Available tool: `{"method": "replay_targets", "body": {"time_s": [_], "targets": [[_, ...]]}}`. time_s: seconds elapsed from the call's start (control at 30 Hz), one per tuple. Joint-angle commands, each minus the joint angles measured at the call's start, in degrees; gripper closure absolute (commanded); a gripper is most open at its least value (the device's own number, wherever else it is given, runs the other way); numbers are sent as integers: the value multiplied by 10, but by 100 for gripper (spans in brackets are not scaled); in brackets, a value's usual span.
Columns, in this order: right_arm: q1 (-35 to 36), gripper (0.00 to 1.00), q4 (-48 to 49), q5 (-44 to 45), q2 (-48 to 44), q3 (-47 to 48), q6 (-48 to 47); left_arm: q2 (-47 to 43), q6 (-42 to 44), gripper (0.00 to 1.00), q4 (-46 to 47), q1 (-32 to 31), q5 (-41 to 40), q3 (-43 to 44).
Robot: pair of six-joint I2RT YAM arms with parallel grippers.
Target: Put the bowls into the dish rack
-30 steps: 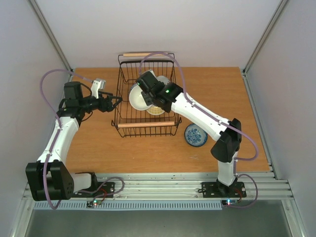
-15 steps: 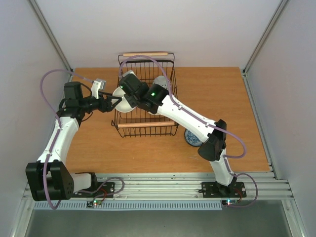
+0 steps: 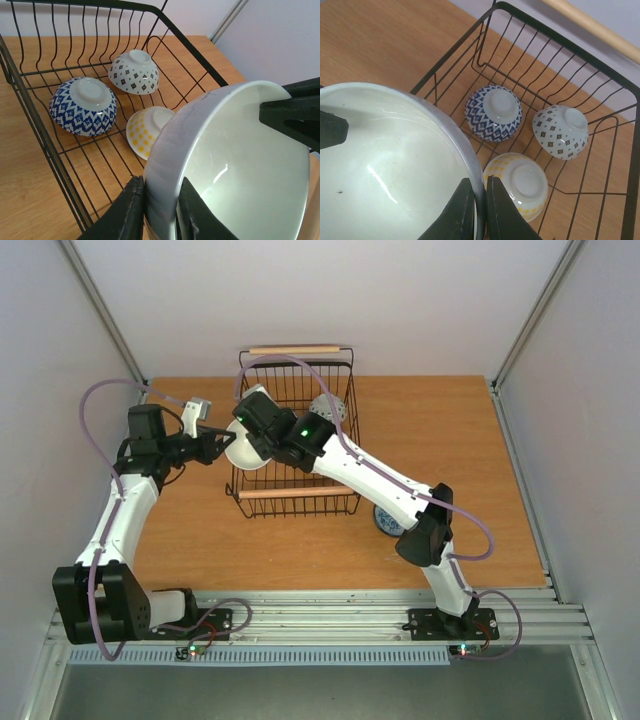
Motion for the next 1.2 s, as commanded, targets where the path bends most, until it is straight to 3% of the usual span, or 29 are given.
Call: {"method": "replay_targets", "body": {"time_s": [0.0, 0.13, 0.43, 0.63, 0.8, 0.87, 1.17], "targets": [[2, 98, 33, -25, -1, 28, -13, -1, 23, 100, 4, -5, 53, 21], [3, 82, 43, -43, -14, 10, -12, -2, 26, 99, 1, -6, 55, 20], [2, 62, 136, -50, -101, -122, -20, -3, 28, 100, 1, -5, 69, 21], [-17, 39, 187, -84, -185, -225, -1, 4, 21, 100, 11, -3, 76, 18], [-73, 10, 226, -274, -267, -327, 76, 4, 13, 99, 25, -1, 75, 12], [-93, 3, 246, -357, -290, -360, 102, 5, 11, 100, 26, 0, 76, 12], [-112, 1, 323, -565, -311, -431, 190, -1, 13, 99, 31, 1, 82, 7]]}}
